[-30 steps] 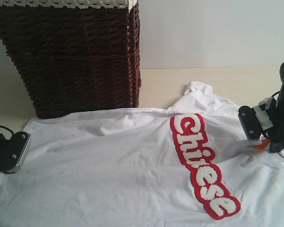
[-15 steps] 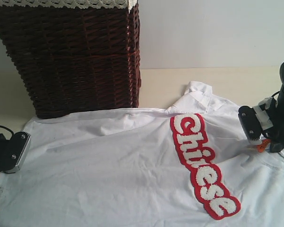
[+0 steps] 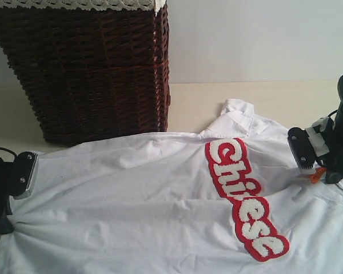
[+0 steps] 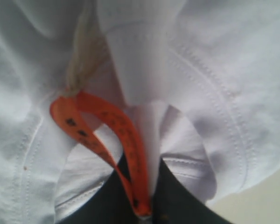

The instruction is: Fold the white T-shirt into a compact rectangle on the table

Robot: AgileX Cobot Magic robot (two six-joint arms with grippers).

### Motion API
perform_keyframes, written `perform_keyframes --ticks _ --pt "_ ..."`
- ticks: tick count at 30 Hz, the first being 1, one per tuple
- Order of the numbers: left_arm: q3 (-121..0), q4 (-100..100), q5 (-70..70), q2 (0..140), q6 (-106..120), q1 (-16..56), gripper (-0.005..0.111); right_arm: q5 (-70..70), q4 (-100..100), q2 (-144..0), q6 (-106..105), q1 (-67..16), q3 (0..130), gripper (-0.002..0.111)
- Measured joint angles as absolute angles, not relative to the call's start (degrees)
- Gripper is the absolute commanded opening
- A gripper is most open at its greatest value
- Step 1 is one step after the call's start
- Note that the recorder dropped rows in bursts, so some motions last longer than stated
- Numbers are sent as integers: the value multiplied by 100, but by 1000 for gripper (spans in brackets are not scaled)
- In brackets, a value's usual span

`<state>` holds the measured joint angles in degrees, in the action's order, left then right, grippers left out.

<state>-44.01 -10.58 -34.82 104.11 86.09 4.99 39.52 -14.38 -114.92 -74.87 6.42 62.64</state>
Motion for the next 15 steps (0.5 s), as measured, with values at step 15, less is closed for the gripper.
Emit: perform_keyframes --ticks 15 --pt "-4783 -740 -2892 9130 7528 484 0 4165 -189 -10823 -7294 665 6254 0"
